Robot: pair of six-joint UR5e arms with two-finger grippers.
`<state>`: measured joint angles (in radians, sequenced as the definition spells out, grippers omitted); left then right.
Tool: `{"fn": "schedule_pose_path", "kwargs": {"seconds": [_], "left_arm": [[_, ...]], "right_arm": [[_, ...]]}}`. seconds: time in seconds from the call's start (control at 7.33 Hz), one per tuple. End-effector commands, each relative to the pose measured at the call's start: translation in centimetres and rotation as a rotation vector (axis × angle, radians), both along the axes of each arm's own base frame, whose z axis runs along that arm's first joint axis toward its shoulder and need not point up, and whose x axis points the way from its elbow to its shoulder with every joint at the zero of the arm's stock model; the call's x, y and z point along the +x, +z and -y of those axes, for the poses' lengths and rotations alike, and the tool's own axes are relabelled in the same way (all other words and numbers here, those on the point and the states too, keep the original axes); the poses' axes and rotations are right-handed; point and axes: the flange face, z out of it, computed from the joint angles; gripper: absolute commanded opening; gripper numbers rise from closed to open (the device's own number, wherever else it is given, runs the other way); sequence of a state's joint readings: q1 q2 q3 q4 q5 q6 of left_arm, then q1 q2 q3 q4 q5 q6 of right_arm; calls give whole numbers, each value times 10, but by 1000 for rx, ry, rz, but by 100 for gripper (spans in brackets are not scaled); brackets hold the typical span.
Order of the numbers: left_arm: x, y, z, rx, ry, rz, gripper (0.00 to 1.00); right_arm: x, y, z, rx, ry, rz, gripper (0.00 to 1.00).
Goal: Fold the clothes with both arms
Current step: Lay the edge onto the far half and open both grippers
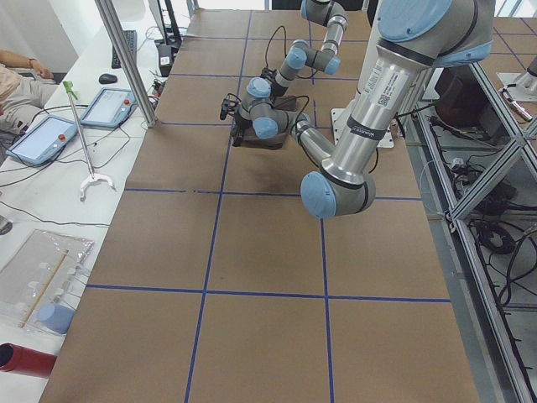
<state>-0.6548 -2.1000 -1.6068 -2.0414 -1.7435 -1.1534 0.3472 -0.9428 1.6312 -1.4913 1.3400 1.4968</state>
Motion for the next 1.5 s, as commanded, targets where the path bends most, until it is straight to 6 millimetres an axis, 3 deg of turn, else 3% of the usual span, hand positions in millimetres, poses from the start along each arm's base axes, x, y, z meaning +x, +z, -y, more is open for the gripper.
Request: {"fn": "schedule_pose_path", "kwargs": {"seconds": [0.0, 0.27, 0.55, 0.68, 0.82, 1.09, 1.36], "left_arm": [[0, 2, -1, -11, -4, -3, 100], [1, 2, -2, -11, -3, -3, 100], [2, 2, -2, -12, -2, -4, 100], [4, -1, -3, -20, -4, -9, 100], [14, -5, -7, -83, -32, -41, 100], [57, -16, -29, -144, -18, -58, 100], [84, -16, -27, -124, -52, -22, 100]], "right_arm": [[13, 22, 38, 29, -6, -89, 100], [44, 56, 101, -1, -1, -168, 100], [72, 103, 152, -28, -4, -282, 100], [101, 107, 178, -70, -39, -261, 100], [119, 95, 190, -81, -82, -219, 100], [133, 43, 173, -46, -118, -98, 100], [137, 36, 167, -37, -119, -79, 100]]}}
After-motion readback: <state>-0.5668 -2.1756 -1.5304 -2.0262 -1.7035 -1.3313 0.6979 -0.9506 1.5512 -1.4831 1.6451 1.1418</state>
